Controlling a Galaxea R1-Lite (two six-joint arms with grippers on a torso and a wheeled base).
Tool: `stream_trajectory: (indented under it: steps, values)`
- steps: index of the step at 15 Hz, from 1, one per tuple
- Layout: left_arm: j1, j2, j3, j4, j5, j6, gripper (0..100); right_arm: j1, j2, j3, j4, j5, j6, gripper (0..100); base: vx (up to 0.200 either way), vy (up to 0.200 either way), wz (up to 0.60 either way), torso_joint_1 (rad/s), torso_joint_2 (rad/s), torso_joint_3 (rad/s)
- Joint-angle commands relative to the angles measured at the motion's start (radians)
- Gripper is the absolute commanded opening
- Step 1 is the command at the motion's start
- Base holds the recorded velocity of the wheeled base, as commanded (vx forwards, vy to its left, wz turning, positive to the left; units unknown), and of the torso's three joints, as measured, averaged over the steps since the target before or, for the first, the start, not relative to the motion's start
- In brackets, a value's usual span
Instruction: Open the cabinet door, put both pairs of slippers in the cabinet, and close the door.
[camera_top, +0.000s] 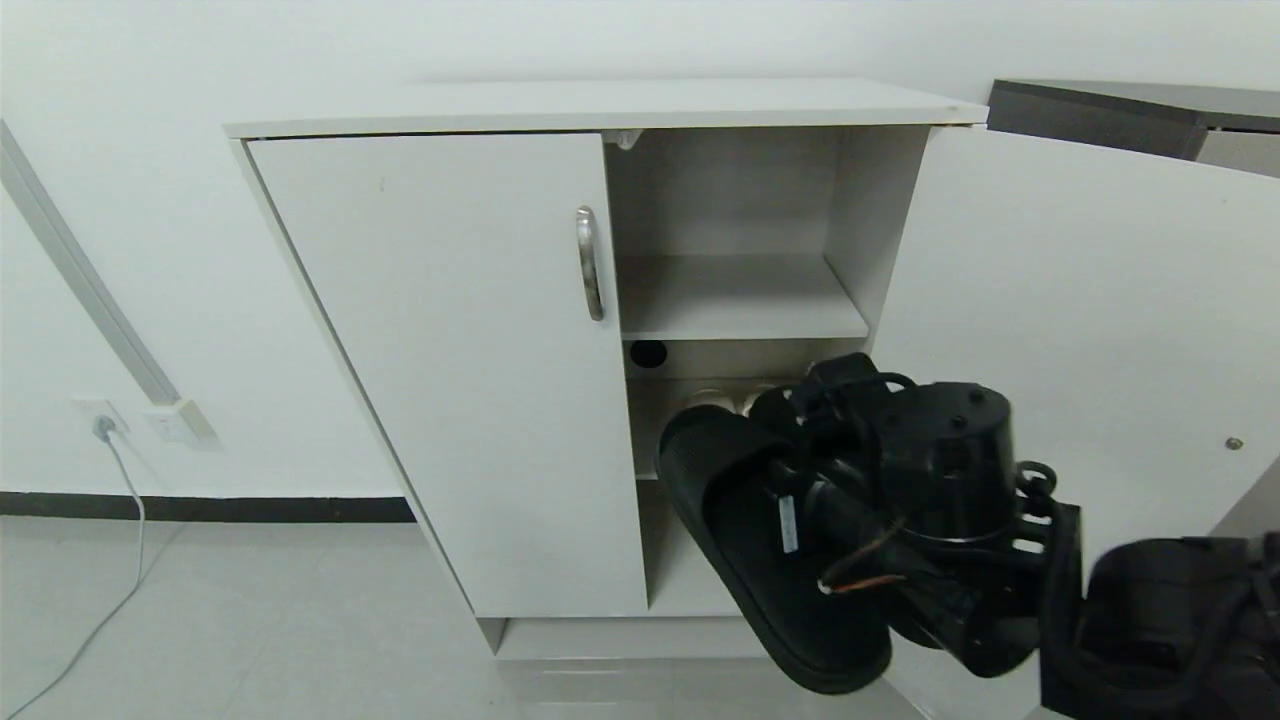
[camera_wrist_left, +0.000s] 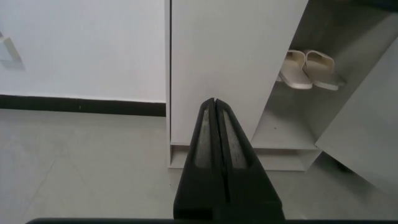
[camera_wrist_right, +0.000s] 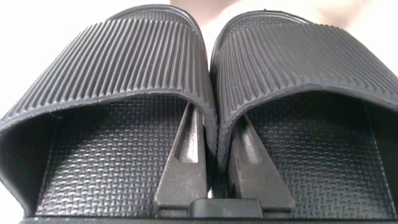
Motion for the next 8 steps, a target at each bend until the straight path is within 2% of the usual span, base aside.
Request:
stream_trajectory:
  steps: [1,3,5,8]
  values:
    - [0.000,0.000,0.000,0.000,0.001,-0.001,0,0.050,0.146,-0.287,0.219,-0.170,0.106,0,0.000,0.000,0.00,0.000,0.00,0.000]
    - [0.000,0.000,0.000,-0.002,0.001,-0.001,0,0.056,0.140,-0.466,0.431,-0.236,0.139,0,0.000,0.000,0.00,0.000,0.00,0.000]
    - [0.000,0.000,0.000,-0.002,0.001,-0.001,0,0.044,0.149,-0.569,0.486,-0.281,0.132,0,0.000,0.000,0.00,0.000,0.00,0.000]
    - [0.000,0.000,0.000,0.000,0.001,-0.001,0,0.043,0.166,-0.589,0.484,-0.288,0.126,0,0.000,0.000,0.00,0.000,0.00,0.000]
